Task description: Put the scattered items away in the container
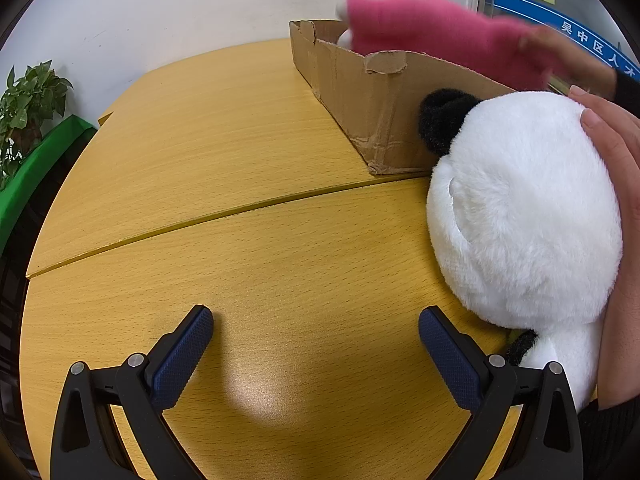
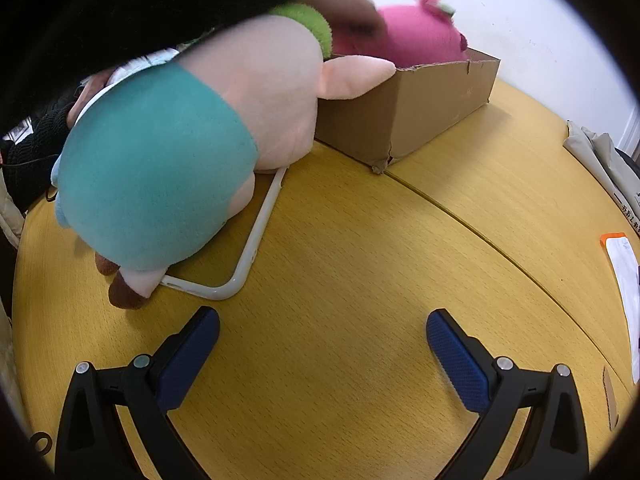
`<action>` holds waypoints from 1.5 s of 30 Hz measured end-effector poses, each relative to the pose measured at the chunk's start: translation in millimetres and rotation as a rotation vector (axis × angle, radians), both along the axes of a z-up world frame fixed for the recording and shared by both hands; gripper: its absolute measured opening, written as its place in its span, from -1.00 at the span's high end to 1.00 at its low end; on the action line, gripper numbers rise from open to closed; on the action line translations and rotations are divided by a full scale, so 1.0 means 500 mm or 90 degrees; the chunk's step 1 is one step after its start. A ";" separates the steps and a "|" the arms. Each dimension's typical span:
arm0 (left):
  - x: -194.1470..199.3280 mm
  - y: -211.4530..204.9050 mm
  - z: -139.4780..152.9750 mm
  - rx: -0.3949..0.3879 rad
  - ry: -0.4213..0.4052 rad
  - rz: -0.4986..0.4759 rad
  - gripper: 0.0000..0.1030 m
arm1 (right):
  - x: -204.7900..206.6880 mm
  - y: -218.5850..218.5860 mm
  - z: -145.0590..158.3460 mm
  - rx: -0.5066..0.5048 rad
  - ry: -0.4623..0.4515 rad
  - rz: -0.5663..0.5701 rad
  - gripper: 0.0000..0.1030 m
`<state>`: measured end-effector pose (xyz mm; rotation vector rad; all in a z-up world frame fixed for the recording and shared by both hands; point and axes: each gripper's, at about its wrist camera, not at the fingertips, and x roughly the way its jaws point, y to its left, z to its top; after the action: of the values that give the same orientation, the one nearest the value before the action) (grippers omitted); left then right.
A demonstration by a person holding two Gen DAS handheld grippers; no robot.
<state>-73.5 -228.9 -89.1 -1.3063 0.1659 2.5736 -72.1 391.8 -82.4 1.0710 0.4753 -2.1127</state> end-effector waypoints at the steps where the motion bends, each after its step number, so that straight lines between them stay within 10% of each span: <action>1: 0.000 0.000 0.000 0.000 0.000 0.000 -1.00 | 0.000 0.001 0.001 0.000 0.000 0.000 -1.00; 45: 0.000 0.001 0.000 0.000 0.000 -0.001 -1.00 | -0.005 0.005 -0.002 0.000 0.000 0.001 -1.00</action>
<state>-73.7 -228.7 -89.3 -1.3055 0.1674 2.5719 -74.8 394.1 -83.5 1.0702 0.4764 -2.1106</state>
